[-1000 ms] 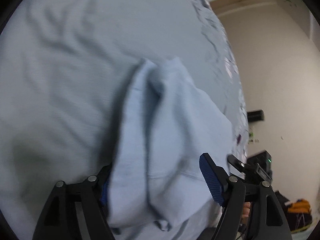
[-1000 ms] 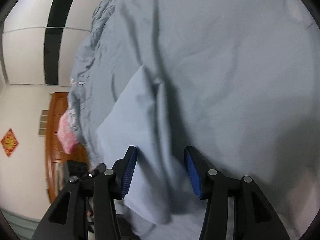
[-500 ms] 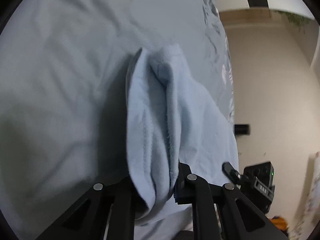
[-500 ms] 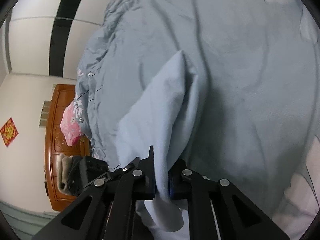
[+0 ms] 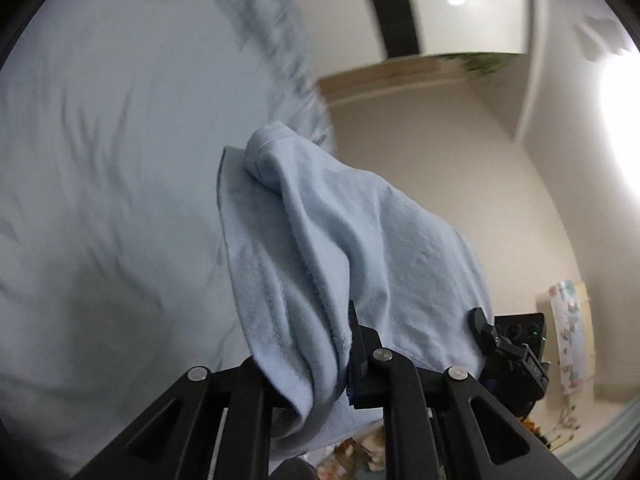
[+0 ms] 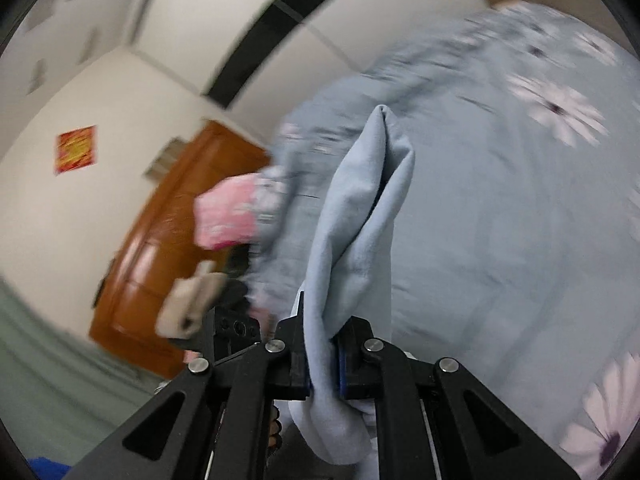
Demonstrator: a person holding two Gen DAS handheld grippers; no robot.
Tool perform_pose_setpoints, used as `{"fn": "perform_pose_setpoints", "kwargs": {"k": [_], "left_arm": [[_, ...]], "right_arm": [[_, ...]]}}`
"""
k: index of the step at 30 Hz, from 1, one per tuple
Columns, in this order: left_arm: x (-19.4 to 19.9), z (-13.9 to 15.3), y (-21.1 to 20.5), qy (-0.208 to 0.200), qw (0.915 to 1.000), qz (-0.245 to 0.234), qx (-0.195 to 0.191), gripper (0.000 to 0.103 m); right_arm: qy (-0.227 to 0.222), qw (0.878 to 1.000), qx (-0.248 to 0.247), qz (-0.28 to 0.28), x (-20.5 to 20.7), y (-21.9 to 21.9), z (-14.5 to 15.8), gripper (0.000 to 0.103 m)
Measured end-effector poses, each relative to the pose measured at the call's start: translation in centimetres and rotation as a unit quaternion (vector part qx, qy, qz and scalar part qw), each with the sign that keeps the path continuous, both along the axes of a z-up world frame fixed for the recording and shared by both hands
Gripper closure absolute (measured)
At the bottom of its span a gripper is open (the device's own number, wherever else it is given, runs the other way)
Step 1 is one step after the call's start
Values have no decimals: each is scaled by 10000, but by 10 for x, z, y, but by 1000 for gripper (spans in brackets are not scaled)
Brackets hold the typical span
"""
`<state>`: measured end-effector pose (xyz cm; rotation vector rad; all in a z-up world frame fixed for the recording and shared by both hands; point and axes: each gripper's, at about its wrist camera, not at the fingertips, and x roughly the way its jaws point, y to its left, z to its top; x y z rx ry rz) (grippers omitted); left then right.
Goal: Fold clothes
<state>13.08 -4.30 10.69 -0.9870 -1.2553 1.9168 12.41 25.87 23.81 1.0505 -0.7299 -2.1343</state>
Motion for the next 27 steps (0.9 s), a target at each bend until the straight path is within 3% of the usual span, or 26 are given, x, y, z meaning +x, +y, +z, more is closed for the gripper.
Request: {"fn": "perform_pose_setpoints", "kwargs": {"k": [3, 6, 11, 14, 18, 23, 27], "left_arm": [[15, 58, -74, 595, 9965, 302, -512, 89], [39, 113, -161, 949, 9856, 740, -1192, 89], [92, 173, -309, 1075, 9605, 1427, -2132, 89], [111, 195, -383, 951, 9477, 1873, -2402, 89], [128, 209, -472, 724, 9326, 2373, -2623, 89], [113, 202, -527, 367, 9164, 2595, -3026, 89], [88, 163, -537, 58, 9178, 2562, -3031, 89]], "right_arm": [[354, 9974, -340, 524, -12, -65, 29, 94], [517, 9904, -653, 1100, -27, -144, 47, 94], [426, 9732, -1045, 2005, -49, -298, 60, 94], [183, 9629, -1266, 2375, -52, -378, 54, 94], [-198, 9508, -1485, 2712, -54, -470, 38, 94], [-556, 9490, -1577, 2674, -58, -532, 3, 94], [-634, 9578, -1050, 2601, -61, -550, -28, 94]]}}
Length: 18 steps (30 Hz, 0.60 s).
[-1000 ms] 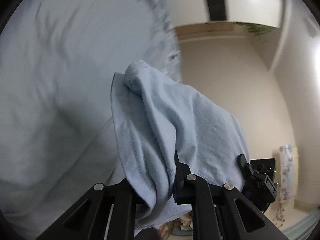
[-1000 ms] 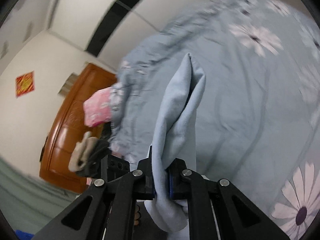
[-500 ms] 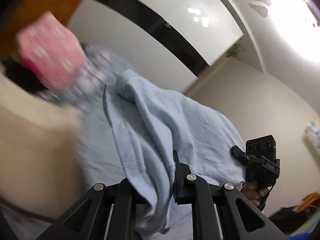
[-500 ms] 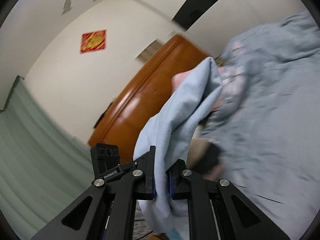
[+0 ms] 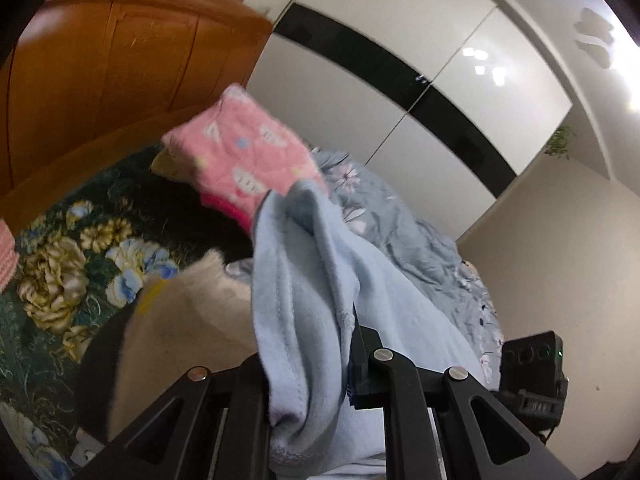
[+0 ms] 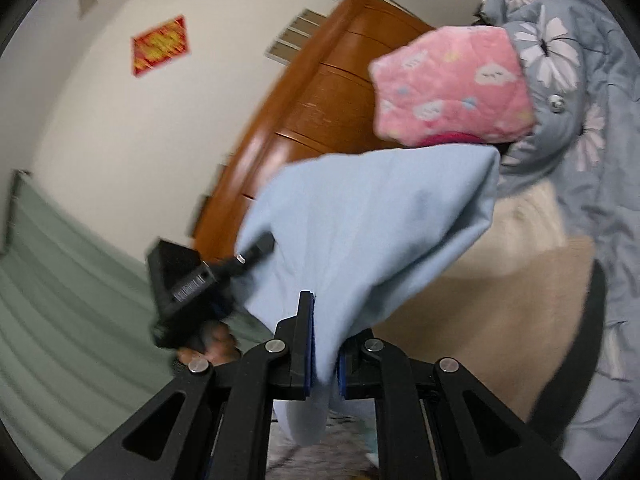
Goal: Fold clothes
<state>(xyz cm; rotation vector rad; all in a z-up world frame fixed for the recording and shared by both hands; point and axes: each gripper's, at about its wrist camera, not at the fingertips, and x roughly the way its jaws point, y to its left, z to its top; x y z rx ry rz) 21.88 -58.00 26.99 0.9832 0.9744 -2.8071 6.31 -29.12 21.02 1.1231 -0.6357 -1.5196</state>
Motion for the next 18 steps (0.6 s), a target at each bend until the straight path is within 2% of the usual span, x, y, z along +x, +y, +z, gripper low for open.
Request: {"fn": "perform_pose_setpoints", "kwargs": {"k": [3, 6, 9, 10, 13, 15, 18], "left_arm": [[-25, -39, -2, -410, 9991, -3, 81, 89], [-23, -66, -3, -559, 9981, 24, 264, 86], [-10, -75, -6, -417, 9975, 87, 567, 82], [-6, -76, -8, -382, 9974, 133, 589, 78], [11, -67, -13, -376, 9972, 354, 541, 70], [21, -64, -18, -374, 9968, 521, 480, 63], [35, -60, -20, -510, 9955, 761, 239, 58]], "right_arm": [[-40, 9993, 362, -48, -6, 5, -26, 93], [-101, 9987, 495, -27, -12, 10, -44, 93], [22, 9981, 621, 22, -19, 11, -46, 92], [79, 9976, 683, 52, -19, 12, -45, 88], [282, 9958, 863, 134, -20, 12, -42, 72], [422, 9941, 990, 133, -19, 20, -40, 67], [555, 9910, 1204, 182, -18, 31, -37, 67]]}}
